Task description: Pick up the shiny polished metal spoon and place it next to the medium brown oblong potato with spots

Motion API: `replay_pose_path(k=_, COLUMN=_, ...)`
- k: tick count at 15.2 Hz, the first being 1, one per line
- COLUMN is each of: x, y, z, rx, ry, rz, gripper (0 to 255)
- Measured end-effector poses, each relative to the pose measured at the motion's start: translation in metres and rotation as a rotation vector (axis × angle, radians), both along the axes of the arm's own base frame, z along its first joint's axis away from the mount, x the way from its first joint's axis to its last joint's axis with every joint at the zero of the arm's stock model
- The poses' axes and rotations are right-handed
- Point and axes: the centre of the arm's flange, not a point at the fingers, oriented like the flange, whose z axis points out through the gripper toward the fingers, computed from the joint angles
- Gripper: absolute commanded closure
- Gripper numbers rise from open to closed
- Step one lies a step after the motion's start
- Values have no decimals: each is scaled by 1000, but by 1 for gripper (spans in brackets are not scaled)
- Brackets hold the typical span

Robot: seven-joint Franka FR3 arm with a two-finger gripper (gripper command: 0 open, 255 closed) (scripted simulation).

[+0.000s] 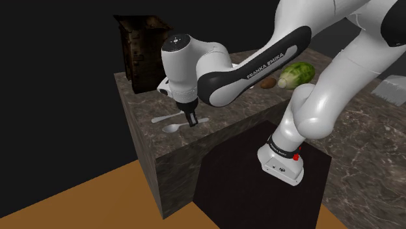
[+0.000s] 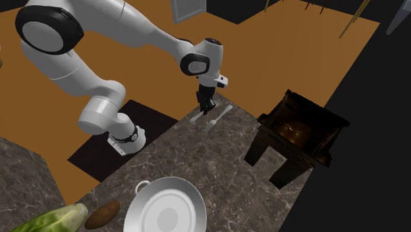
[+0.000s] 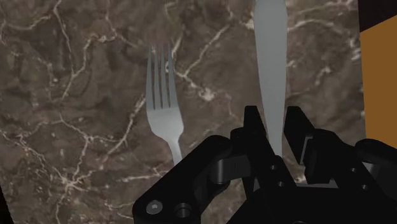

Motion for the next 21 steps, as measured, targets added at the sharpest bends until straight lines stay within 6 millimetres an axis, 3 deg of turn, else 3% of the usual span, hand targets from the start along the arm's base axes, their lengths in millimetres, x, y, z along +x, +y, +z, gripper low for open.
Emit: replay_pose_path(k=21, x=0, y=0, z=111, rx=0, ry=0, rz=0, gripper=255)
